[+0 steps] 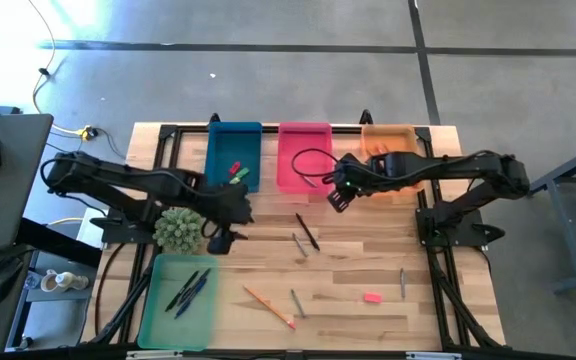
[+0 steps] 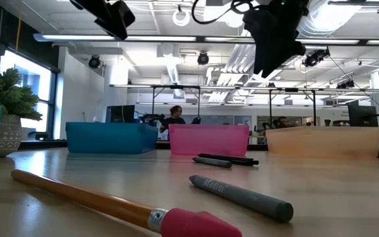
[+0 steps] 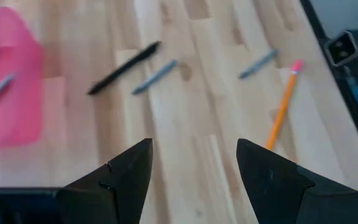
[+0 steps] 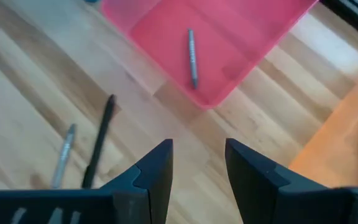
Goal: Sort crayons/erasers/pens/pencils in bins
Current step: Put the pencil into the transparent orange bin
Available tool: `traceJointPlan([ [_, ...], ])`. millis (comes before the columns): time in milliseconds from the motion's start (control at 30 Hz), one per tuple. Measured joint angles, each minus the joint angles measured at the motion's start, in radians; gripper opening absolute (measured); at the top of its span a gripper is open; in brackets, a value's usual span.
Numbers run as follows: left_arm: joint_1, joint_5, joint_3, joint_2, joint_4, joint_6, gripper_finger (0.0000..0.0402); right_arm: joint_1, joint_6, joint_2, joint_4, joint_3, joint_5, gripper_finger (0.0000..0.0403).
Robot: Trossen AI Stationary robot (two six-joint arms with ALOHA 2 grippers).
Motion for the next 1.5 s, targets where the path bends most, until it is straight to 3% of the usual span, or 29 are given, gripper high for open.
traceJointPlan([
  [233, -0.128, -0.057, 0.0, 0.08, 0.002, -0.125, 0.0223, 0.062, 0.061, 0.004, -0.013, 0.0, -0.003, 0.0137],
  [733, -0.324, -0.048, 0.039, 0.231, 0.017, -0.321, 0.0223, 0.122, 0.092, 0.004, -0.018, 0.0, -0.004, 0.0137],
  [1100, -0.359, -0.058, 0.185, 0.436, -0.048, -0.34, 0.0223, 0.137, 0.107, 0.004, -0.016, 0.0, -0.004, 0.0137],
  [1500, -0.383, -0.062, 0.231, 0.583, 0.002, -0.347, 0.0204, 0.137, 0.102, 0.004, -0.019, 0.0, 0.027, 0.0137],
])
